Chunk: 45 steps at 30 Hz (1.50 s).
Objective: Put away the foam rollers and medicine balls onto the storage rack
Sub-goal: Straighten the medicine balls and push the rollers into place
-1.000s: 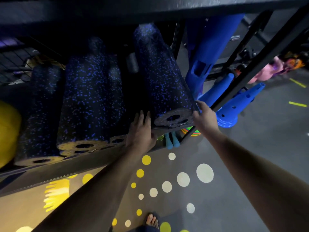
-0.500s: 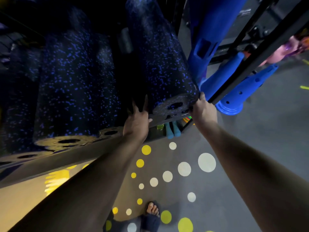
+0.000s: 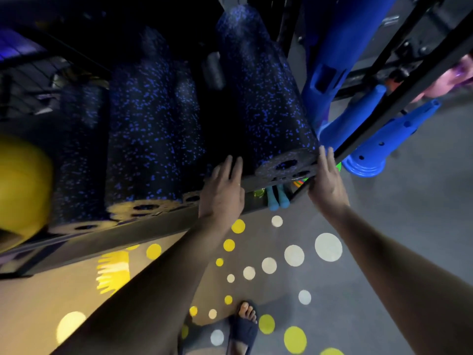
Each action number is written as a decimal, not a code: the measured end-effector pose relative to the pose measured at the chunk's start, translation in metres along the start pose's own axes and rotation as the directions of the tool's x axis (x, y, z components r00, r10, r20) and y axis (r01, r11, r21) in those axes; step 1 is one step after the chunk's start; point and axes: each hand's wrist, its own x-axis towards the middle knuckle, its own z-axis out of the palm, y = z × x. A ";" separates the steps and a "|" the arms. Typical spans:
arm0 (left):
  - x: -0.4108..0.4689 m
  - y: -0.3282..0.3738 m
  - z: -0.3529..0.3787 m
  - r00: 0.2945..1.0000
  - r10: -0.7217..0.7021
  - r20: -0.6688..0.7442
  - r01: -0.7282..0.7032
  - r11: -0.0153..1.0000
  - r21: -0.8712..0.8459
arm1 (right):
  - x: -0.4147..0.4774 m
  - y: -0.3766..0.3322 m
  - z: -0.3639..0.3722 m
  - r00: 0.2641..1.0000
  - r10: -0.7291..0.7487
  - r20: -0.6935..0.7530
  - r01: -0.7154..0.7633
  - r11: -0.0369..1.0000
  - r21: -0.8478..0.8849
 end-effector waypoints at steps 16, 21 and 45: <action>-0.044 -0.154 -0.129 0.745 -0.611 0.267 0.619 0.484 -0.618 | -0.070 -0.214 0.029 0.949 -0.303 -0.088 0.307 0.951 0.035; -0.048 -0.163 -0.117 0.668 -0.587 0.457 0.635 0.129 -0.762 | -0.079 -0.276 0.047 0.926 -0.046 0.376 -0.108 0.919 0.378; 0.019 -0.039 -0.084 0.797 -0.489 0.355 0.596 0.542 -0.592 | -0.023 -0.203 -0.020 0.954 -0.285 0.091 0.290 0.956 -0.042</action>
